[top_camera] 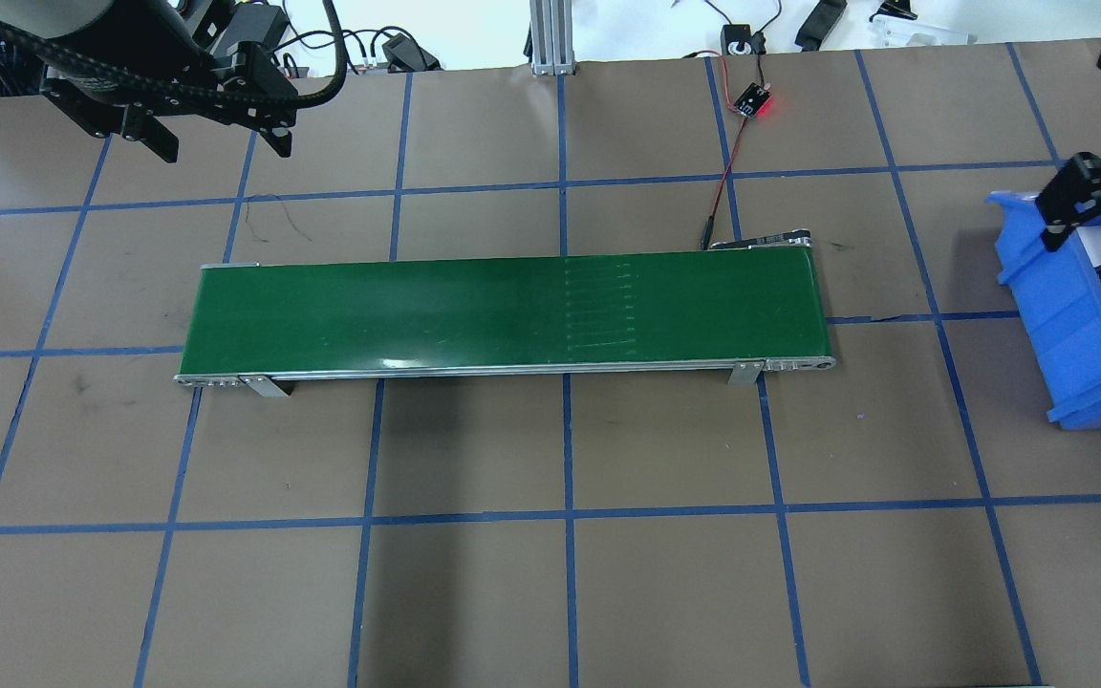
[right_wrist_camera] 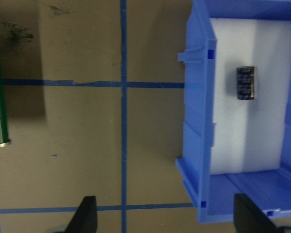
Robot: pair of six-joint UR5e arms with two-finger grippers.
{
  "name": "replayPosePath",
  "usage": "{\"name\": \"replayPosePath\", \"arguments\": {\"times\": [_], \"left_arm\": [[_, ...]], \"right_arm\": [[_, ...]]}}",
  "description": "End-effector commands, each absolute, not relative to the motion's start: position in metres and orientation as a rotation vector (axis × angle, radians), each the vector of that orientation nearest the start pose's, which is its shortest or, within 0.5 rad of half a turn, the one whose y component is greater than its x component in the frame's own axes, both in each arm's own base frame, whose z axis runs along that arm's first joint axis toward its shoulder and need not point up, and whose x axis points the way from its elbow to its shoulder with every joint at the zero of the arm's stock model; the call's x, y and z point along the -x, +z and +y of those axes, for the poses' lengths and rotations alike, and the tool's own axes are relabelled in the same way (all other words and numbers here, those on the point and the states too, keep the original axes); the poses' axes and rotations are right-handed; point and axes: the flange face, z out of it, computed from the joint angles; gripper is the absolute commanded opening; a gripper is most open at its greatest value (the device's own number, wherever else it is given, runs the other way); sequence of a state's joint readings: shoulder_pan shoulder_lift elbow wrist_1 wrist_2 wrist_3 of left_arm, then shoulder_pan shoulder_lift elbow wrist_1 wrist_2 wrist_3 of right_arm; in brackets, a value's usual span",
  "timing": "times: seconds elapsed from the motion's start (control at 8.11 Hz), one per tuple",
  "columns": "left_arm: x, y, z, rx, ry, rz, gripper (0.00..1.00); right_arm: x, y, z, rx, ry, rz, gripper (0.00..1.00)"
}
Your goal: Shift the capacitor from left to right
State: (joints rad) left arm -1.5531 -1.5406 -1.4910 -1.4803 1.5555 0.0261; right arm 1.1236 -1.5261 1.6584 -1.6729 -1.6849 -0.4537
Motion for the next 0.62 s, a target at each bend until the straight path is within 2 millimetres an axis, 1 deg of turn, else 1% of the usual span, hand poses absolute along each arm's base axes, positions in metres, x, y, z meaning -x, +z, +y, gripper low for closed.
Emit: {"name": "replayPosePath", "arguments": {"times": [0.0, 0.12, 0.25, 0.37, 0.49], "left_arm": [[0.127, 0.553, -0.497, -0.017, -0.317, 3.138, 1.0], [0.127, 0.553, -0.497, -0.017, -0.317, 3.138, 1.0], [0.126, 0.552, -0.497, -0.015, -0.314, 3.138, 1.0], [0.127, 0.553, -0.497, -0.017, -0.319, 3.138, 1.0], [0.127, 0.553, -0.497, -0.017, -0.317, 3.138, 1.0]], "right_arm": [[0.004, 0.453, -0.492, -0.235, 0.123, 3.151, 1.0], [-0.034, 0.456, -0.489, -0.193, 0.106, 3.157, 1.0], [-0.071, 0.456, -0.485, -0.236, 0.098, 3.17, 1.0], [-0.092, 0.463, -0.483, -0.216, 0.059, 3.167, 1.0], [-0.107, 0.466, -0.479, -0.17, 0.046, 3.168, 1.0]]}}
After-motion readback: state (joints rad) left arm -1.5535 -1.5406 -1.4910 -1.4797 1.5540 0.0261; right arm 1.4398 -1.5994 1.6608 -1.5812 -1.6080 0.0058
